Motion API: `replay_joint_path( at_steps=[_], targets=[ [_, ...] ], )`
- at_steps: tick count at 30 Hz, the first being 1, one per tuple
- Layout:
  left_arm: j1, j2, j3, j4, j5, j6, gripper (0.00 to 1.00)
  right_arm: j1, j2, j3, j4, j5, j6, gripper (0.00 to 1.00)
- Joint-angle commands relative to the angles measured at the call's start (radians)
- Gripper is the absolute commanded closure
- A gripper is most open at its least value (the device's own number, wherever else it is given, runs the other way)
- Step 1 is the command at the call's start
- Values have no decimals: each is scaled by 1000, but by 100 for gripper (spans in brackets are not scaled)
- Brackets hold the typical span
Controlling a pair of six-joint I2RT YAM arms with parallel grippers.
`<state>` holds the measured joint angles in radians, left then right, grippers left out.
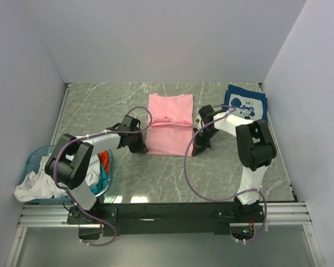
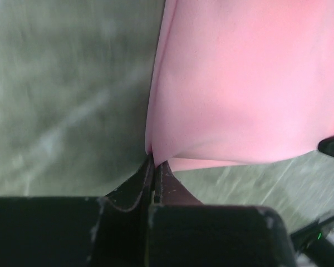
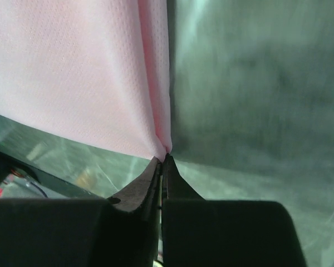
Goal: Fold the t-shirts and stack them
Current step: Fold the tshirt
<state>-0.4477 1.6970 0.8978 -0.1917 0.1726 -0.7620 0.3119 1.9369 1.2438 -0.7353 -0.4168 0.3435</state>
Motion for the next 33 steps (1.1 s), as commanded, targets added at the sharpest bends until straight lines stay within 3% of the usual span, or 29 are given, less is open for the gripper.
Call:
replay_joint_path(
  at_steps=[1,7,15,24,33],
  targets=[
    [-25,-85,-37,-167,31,52,100,13,-130,-91,-102,30,3,100],
    [-74,-267,-69,-299,53,33,100,39,-340,-197,-188,52,34,100],
    [-108,-522,-76,-449,77,-31,100,79,-556,-213,-318,62,92,100],
    [-155,-646,-105,-617,122,-77,100,176,-690,-250,-412,85,181,100],
    [-174,-781,-8,-791,154,-164,100,286,-823,-172,-542,104,337,100]
  ],
)
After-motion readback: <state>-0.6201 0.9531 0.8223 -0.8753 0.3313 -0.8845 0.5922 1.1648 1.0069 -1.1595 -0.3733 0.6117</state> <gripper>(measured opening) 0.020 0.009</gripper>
